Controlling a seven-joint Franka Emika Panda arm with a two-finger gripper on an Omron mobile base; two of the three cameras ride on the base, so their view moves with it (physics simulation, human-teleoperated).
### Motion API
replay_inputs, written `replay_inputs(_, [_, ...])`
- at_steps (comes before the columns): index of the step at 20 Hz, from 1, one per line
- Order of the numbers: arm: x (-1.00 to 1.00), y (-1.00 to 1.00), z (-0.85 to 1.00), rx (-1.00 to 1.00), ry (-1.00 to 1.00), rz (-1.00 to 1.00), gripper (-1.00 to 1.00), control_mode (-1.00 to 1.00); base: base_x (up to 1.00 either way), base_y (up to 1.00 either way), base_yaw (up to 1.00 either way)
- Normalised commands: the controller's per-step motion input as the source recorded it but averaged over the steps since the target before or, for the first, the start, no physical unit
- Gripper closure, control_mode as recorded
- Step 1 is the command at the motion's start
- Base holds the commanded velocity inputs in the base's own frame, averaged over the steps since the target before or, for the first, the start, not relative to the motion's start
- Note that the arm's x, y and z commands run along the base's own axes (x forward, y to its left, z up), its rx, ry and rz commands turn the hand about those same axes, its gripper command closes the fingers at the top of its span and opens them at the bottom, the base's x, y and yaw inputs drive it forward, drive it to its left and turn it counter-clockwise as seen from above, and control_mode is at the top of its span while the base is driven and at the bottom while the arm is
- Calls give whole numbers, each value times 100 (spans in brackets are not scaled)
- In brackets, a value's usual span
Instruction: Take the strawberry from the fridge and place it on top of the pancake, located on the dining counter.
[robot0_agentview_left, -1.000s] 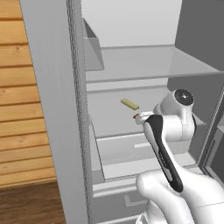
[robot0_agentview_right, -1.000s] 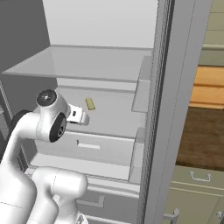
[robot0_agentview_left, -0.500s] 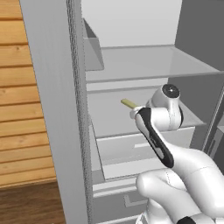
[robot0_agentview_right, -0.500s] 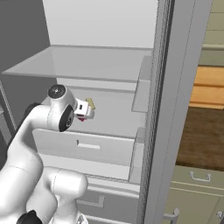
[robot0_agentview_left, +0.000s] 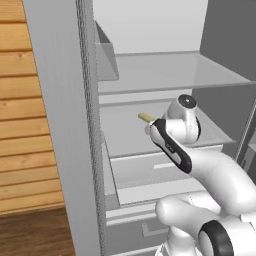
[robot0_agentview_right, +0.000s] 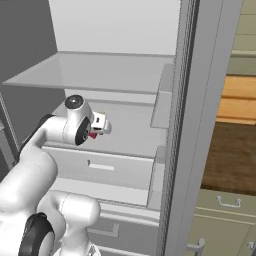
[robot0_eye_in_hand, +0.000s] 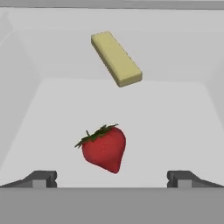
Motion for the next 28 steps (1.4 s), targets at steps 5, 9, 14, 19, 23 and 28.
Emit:
replay_inputs(5, [32,0,-2,0,0,2,-100,-100,0,0,0])
replay_inputs(9, [30,3,-12,0,3,1,-100,-100,0,0,0])
replay_inputs(14, [0,3,-25,0,9,0,-100,-100,0,0,0])
replay_inputs(19, [0,4,-12,0,3,0,-100,-100,0,0,0])
replay_inputs(23, [0,8,-19,0,1,0,-100,-100,0,0,0])
replay_inputs(28, [0,12,-40,0,3,0,-100,-100,0,0,0])
